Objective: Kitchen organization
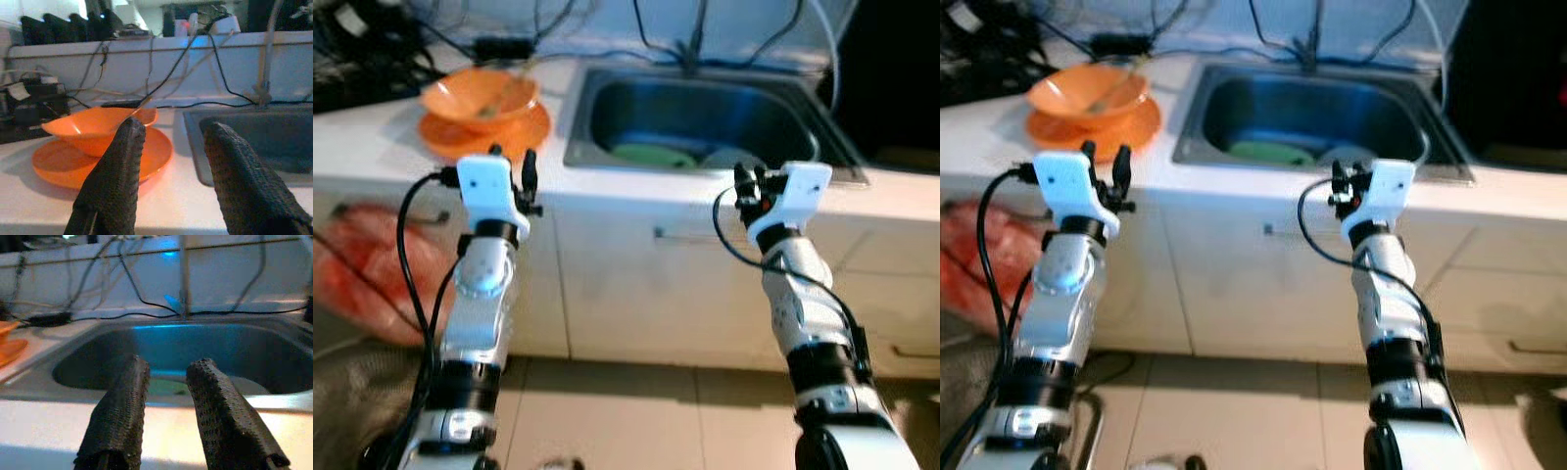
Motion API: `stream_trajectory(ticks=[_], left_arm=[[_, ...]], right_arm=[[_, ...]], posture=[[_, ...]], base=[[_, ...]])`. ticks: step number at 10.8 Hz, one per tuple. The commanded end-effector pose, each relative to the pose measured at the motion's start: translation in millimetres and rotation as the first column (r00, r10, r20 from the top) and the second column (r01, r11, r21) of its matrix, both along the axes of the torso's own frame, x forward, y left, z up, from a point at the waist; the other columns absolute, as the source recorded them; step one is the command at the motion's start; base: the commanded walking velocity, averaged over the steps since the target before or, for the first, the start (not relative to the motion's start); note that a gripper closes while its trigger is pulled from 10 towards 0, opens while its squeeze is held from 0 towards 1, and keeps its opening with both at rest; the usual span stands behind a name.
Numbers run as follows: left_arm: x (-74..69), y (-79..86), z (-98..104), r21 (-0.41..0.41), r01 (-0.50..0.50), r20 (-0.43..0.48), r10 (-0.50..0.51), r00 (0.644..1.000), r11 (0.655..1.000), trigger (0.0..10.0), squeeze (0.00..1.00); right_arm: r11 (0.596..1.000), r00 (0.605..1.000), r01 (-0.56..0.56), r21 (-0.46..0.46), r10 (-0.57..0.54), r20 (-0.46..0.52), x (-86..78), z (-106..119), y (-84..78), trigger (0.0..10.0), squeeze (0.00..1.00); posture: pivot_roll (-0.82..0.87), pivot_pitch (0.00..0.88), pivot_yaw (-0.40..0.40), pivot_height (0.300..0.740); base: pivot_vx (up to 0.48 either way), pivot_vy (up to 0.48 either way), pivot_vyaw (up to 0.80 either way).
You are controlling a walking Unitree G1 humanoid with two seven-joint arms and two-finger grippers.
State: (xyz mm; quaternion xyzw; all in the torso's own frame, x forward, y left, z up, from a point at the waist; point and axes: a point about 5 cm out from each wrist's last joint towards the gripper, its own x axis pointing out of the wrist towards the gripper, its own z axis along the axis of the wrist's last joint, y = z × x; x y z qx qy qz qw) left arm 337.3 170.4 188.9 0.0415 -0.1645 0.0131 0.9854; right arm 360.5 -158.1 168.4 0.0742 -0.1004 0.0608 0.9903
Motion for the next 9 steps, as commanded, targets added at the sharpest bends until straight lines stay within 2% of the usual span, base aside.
stream_trajectory(ticks=[1,7,9], left_arm=[[0.8,-5.9,-0.6,0.008,0.017,-0.007,-0.017,1.0,1.0,10.0,0.0],[0.3,-6.6,1.5,0.008,0.02,0.003,-0.02,1.0,1.0,10.0,0.0],[-0.2,-8.5,2.4,0.012,0.034,0.012,-0.035,0.999,0.999,10.0,0.0]], right_arm=[[1.0,1.0,0.014,0.002,-0.014,-0.009,-1.5,-2.8,-7.2,10.0,0.0],[0.999,1.0,0.005,-0.032,-0.006,-0.015,-1.9,-4.7,-4.0,10.0,0.0],[1.0,1.0,0.008,-0.027,-0.008,-0.017,-1.9,-5.5,-4.7,10.0,0.0]], posture=[[0.05,0.073,-0.03,0.74],[0.06,0.076,-0.03,0.74],[0.06,0.077,-0.029,0.74]], base=[[0.472,0.0,0.0],[0.472,0.0,0.0],[0.137,0.0,0.0]])
